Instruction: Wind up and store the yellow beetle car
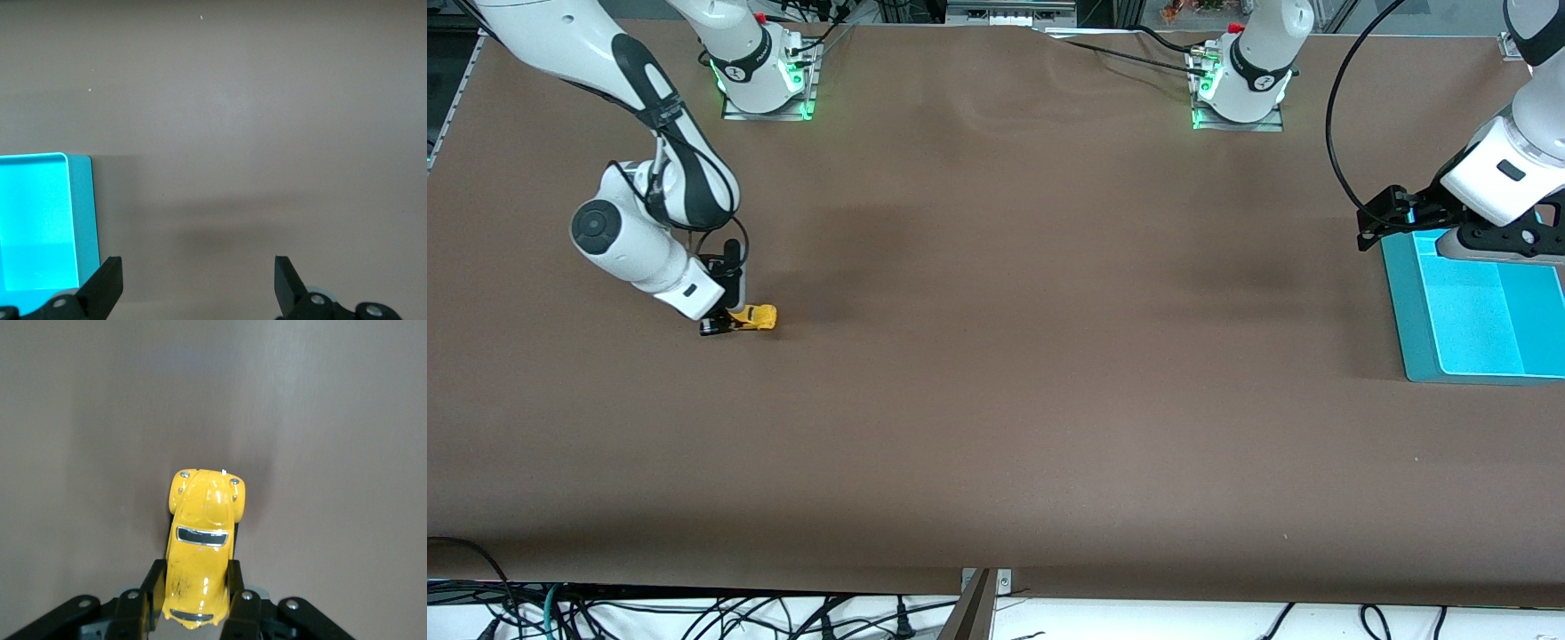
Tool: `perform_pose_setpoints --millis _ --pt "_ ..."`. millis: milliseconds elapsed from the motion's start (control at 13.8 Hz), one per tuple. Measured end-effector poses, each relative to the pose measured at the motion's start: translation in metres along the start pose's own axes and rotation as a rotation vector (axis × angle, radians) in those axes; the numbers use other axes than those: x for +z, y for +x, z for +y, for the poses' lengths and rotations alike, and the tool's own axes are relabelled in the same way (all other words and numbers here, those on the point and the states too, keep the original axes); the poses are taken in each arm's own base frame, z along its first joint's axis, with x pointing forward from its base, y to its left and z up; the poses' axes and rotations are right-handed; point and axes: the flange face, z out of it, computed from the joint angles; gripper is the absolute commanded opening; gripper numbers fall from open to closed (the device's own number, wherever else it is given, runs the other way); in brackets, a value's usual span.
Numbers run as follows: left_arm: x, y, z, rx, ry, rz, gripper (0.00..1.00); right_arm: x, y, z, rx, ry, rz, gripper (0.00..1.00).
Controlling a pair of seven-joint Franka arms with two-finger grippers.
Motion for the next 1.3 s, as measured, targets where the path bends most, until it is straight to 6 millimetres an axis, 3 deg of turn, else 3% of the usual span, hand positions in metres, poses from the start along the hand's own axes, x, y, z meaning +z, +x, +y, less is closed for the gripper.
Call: perform_pose_setpoints --millis 362,580,725,797,870,942,1304 --pt "0.000 0.000 0.001 0.001 0.000 0.000 1.00 -0.005 -0.087 -0.016 -0.019 -0.011 -0.010 0.12" --pt "0.000 0.000 0.002 0.003 0.000 0.000 1.00 -0.007 -0.120 -0.024 -0.044 -0.016 -0.021 0.12" --pt "0.000 0.000 0.002 0.004 0.000 0.000 1.00 -0.008 -0.129 -0.025 -0.048 -0.014 -0.007 0.17" --pt "0.000 0.000 0.002 0.004 0.000 0.000 1.00 -0.008 -0.130 -0.023 -0.047 -0.008 0.002 0.38" --pt "0.000 0.000 0.002 0.004 0.000 0.000 1.00 -0.008 -0.131 -0.022 -0.044 -0.002 0.007 0.75" --pt "0.000 0.000 0.002 0.004 0.000 0.000 1.00 -0.008 -0.131 -0.021 -0.038 0.002 0.013 1.00" --pt "0.000 0.000 0.003 0.006 0.000 0.000 1.00 -0.011 -0.129 -0.005 0.011 0.027 0.053 1.00"
